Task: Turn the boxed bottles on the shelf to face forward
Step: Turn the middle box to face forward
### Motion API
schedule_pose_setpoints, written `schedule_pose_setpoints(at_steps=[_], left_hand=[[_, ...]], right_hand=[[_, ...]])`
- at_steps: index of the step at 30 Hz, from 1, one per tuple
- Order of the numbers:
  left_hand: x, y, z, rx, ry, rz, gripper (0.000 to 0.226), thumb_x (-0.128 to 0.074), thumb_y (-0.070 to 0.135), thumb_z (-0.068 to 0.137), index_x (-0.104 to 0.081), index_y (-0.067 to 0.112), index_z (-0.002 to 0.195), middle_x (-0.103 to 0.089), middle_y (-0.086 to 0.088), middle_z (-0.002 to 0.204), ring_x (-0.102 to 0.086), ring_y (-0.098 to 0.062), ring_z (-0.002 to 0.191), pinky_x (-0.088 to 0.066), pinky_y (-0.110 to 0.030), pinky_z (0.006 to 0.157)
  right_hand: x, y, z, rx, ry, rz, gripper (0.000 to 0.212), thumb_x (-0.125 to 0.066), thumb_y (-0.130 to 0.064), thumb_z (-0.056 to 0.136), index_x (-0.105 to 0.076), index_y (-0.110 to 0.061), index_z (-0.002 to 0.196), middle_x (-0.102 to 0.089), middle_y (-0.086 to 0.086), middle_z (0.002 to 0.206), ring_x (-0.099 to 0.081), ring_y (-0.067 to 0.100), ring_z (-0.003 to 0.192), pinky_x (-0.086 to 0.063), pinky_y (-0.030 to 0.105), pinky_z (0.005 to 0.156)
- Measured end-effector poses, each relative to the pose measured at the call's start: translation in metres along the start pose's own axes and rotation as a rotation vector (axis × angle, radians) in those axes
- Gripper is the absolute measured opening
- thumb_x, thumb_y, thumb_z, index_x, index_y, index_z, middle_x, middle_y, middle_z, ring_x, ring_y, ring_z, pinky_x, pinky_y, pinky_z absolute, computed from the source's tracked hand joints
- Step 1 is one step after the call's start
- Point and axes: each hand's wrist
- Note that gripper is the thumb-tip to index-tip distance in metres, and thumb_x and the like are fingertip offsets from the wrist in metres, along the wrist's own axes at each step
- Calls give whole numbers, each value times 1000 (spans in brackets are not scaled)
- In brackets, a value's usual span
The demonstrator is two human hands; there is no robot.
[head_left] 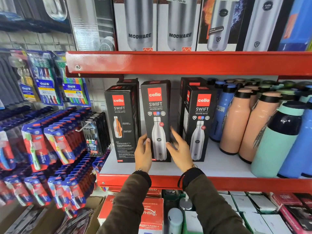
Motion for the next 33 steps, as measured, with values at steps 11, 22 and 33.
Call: schedule_pose_setpoints(at_steps=[11,22,33], left_hand=[[-1,-6,-7,-20,-59,27,24,-49,25,104,-50,31,127,-61,16,120,-59,14,105,-40,1,86],[-1,-9,-7,-34,-57,30,25,-50,24,104,-52,28,128,-61,12,123,-55,14,107,-40,6,79],[1,-4,-9,-65,-85,117,31,-47,20,105,-49,16,135,-60,6,123,-59,-9,106,-39,7,76]], right_hand=[[-4,12,-3,-45,16,-62,63,-51,0,96,-32,-25,151,-44,-15,137,-44,14,138,-33,25,113],[-10,15,-5,-36,82,-87,60,-51,3,95,-34,-19,148,-50,8,147,-47,21,137,-38,42,115],[-17,13,-10,-61,247,-88,48,-56,1,94,-49,-15,138,-60,5,133,-54,7,112,-42,20,96]])
Point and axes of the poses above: each hand's wrist, its own z-axis towards the middle knuckle, its own x-axis out of the back of the hand, y = z × x
